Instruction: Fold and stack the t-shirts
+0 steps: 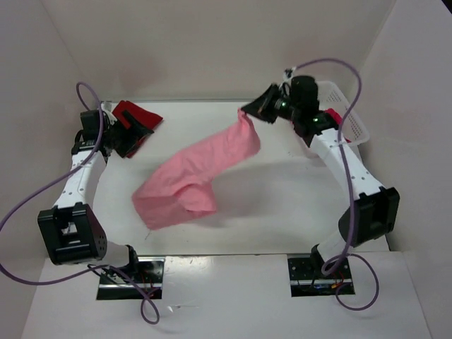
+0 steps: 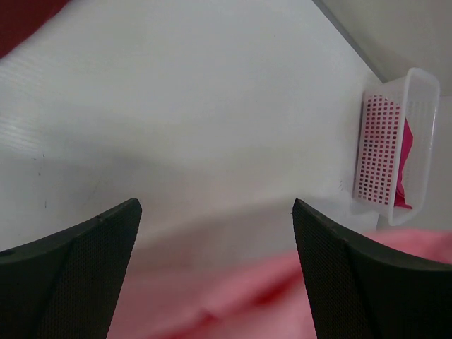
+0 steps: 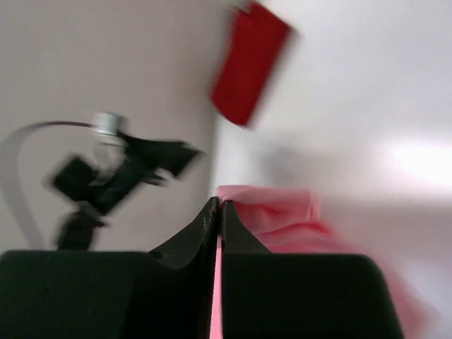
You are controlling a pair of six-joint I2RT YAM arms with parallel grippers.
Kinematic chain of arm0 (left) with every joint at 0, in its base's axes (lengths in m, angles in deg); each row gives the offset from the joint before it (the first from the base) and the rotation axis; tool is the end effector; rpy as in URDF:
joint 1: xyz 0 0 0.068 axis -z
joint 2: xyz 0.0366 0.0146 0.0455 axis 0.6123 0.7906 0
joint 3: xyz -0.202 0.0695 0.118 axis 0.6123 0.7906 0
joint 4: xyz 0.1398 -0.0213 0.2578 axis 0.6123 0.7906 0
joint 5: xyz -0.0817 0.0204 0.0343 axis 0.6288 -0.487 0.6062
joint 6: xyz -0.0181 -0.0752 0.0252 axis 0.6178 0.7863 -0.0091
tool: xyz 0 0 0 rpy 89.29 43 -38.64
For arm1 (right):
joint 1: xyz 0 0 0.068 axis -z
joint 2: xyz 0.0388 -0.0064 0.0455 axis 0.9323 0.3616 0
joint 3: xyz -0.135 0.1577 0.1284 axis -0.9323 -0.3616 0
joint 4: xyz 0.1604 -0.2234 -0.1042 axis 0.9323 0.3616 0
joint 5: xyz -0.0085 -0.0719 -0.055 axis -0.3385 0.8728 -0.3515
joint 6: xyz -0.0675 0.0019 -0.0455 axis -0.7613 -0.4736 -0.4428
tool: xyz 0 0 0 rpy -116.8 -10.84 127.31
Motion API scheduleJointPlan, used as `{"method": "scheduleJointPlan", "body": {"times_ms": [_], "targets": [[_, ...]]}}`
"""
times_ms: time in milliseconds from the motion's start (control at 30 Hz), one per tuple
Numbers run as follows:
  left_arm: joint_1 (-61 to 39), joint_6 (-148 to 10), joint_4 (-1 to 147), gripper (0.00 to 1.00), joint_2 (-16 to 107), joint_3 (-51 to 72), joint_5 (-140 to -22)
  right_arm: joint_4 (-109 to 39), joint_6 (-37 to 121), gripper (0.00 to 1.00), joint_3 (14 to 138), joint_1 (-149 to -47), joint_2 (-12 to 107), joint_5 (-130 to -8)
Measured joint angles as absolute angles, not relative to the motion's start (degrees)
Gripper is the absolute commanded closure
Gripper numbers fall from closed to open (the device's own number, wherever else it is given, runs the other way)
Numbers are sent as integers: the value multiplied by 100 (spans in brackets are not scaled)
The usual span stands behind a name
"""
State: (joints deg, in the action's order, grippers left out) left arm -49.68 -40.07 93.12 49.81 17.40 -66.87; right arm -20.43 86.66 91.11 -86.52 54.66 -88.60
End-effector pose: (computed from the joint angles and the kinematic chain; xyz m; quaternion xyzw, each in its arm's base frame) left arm 0.3792 0.0526 0.2543 -0.2956 0.8151 -0.2806 0.4118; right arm 0.3917 0.1584 0.3922 0.0814 0.7683 0.4945 0.3982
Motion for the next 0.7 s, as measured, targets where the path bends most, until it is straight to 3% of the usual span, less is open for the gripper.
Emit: {"method": "scheduleJointPlan", "body": {"times_ms": [167,300,333,400,467,600,700], "targets": [[-4874,-4219,9337,9,5466,1624,-6676,-1901,8644,99,7290,-8623,5912,-8565],[-4172,-4641,9728,32,5497,1628,-7102,-1746,8539,99,6844,-8603,6062,-8228],[-3912,-4750,9817,44,5455,1646,-7192,-1772,8493,99,6844,-8601,6040,-8148],[-3477,-4899,9892,48,5274,1845,-7336,-1798,8395,99,6846,-8564,5968,-7979],[-3274,-4964,10012,48,4867,2315,-7436,-1816,8331,99,6827,-8413,5852,-7868],[-3303,-4715,10298,32,3997,3235,-7771,-1938,8285,97,6488,-7725,5542,-7796],[-3324,-4472,10418,21,3615,3571,-7935,-1868,8183,68,6278,-7272,5437,-7638]]}}
